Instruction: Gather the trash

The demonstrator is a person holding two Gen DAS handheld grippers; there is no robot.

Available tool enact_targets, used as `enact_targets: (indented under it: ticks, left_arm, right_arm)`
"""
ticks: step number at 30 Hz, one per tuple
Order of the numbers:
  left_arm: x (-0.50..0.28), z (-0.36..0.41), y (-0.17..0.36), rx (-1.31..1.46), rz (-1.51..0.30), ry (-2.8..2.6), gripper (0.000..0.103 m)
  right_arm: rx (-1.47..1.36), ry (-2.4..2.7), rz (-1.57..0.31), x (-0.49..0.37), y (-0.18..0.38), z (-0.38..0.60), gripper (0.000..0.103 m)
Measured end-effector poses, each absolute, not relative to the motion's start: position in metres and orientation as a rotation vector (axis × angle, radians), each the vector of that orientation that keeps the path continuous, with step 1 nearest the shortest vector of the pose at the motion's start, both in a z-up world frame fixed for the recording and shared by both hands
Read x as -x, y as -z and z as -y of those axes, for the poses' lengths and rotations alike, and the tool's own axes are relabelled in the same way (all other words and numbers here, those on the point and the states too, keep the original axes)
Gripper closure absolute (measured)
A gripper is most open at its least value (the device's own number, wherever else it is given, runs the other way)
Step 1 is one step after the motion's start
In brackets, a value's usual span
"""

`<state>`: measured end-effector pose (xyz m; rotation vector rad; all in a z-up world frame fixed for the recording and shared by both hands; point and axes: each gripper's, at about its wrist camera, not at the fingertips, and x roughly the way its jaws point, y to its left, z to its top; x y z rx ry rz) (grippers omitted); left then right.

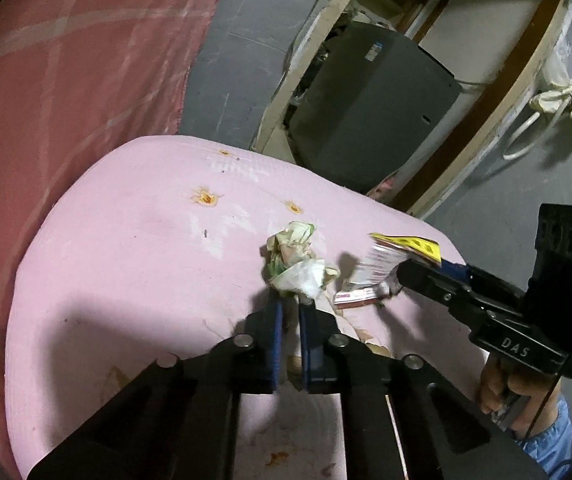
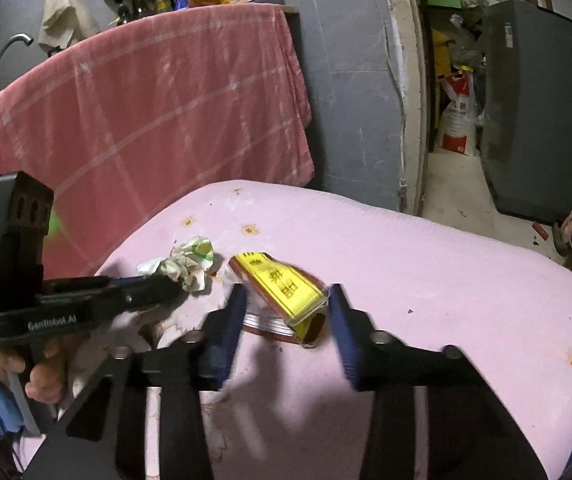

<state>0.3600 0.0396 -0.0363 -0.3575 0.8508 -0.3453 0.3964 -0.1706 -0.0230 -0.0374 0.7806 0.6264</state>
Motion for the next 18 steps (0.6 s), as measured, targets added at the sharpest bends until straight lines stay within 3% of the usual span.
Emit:
enact_targets:
  ticks: [3, 14, 18]
  left_arm:
    - [-0.359, -0.041, 0.035, 0.358, -0.843, 0.344, 0.100]
    - [-0.352, -0.037, 0.034, 0.356, -0.809, 0.328, 0.103]
    - [-0.348, -0.042, 0.035, 0.368, -0.800, 0.305, 0.103]
  right_arm:
    - [0.028, -0.637, -0.769, -0.393, 0.022, 0.174, 0.093]
    - [0.007, -0.617, -0.741, -0.384, 0.015, 0.188, 0.096]
    - [0.015, -0.606, -0.767, -0.388, 0.019, 0.185, 0.091]
